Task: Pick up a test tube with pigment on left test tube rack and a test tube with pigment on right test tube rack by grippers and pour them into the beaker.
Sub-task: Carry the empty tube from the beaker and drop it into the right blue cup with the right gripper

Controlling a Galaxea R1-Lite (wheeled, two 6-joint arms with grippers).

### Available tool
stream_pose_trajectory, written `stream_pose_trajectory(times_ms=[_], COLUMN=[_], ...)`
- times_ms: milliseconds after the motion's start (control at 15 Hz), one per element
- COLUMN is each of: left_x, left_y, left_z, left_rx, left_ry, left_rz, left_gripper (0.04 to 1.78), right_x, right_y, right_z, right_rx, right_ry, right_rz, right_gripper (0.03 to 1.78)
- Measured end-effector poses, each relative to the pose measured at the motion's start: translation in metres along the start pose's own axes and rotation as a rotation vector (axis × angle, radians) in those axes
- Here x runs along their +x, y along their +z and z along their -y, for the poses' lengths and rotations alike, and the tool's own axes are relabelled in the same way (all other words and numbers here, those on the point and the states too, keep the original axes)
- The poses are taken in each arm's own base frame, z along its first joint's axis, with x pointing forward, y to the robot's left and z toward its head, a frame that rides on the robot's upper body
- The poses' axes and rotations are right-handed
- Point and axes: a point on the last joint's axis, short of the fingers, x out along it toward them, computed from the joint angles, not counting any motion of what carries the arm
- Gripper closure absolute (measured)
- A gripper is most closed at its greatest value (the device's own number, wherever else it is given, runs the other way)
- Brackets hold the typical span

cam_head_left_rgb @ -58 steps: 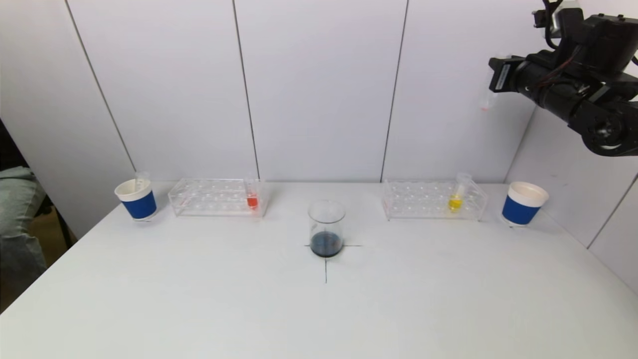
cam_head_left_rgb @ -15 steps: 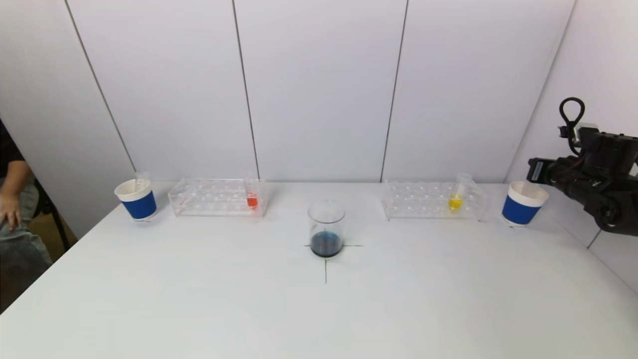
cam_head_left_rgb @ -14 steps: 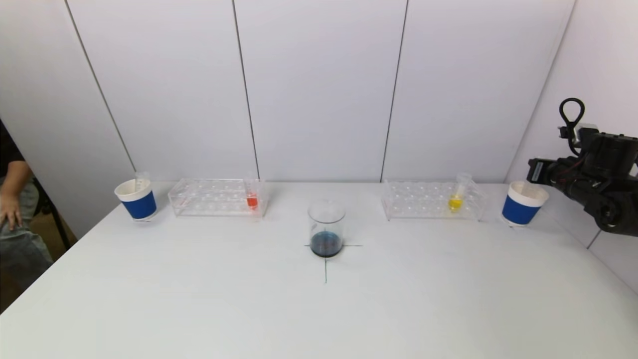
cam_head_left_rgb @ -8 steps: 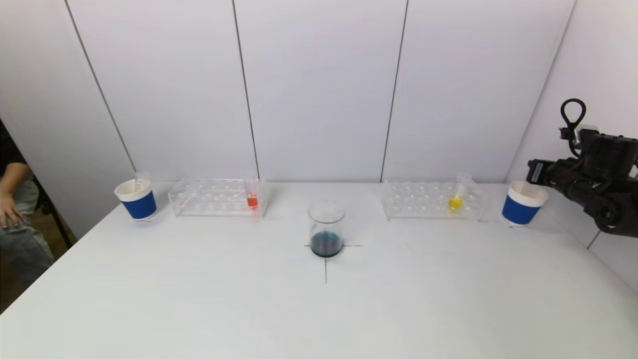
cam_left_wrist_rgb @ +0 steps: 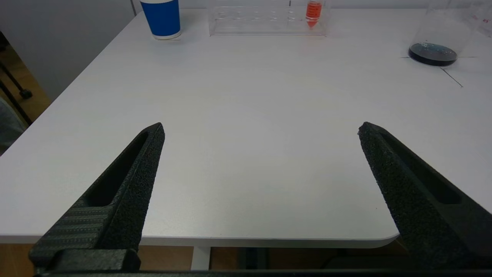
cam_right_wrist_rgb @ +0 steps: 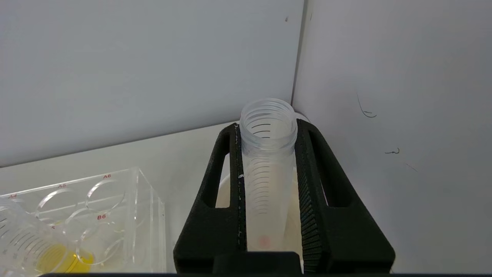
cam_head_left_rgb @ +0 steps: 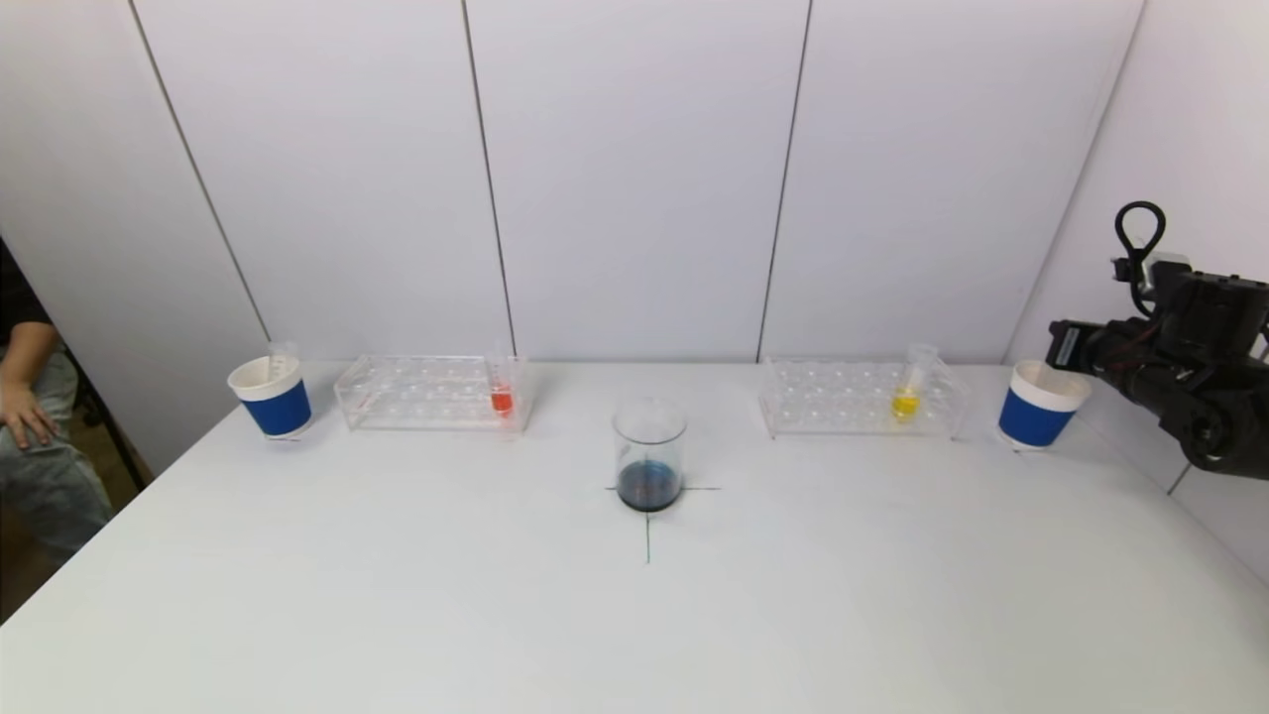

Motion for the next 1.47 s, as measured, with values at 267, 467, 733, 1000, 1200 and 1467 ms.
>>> stream_pose_trajectory(times_ms=[267, 467, 733, 1000, 1200, 1467], left_x=[0.0000, 0.0000, 0.0000, 0.0000, 0.0000, 0.0000], left_y=[0.0000, 0.0000, 0.0001, 0.0000, 0.0000, 0.0000], left_z=[0.0000, 0.0000, 0.0000, 0.0000, 0.0000, 0.0000], left_rx=[0.000, 0.000, 0.000, 0.000, 0.000, 0.000], left_ry=[0.001, 0.001, 0.001, 0.000, 0.000, 0.001], left_rz=[0.000, 0.000, 0.001, 0.000, 0.001, 0.000], left_gripper=[0.06, 0.06, 0.06, 0.06, 0.06, 0.06], right_x=[0.0004, 0.0007, 0.0009, 0.0009, 0.0008, -0.0002], right_y=[-0.0020, -0.0031, -0.0035, -0.0057, -0.0064, -0.0085], right_z=[0.0012, 0.0023, 0.0027, 0.0028, 0.0028, 0.0027], right_rx=[0.001, 0.001, 0.001, 0.001, 0.001, 0.001], right_ry=[-0.003, -0.005, -0.006, -0.007, -0.007, -0.002], right_rz=[-0.003, -0.006, -0.007, -0.014, -0.017, -0.015], right_gripper=[1.36, 1.36, 1.36, 1.36, 1.36, 1.35])
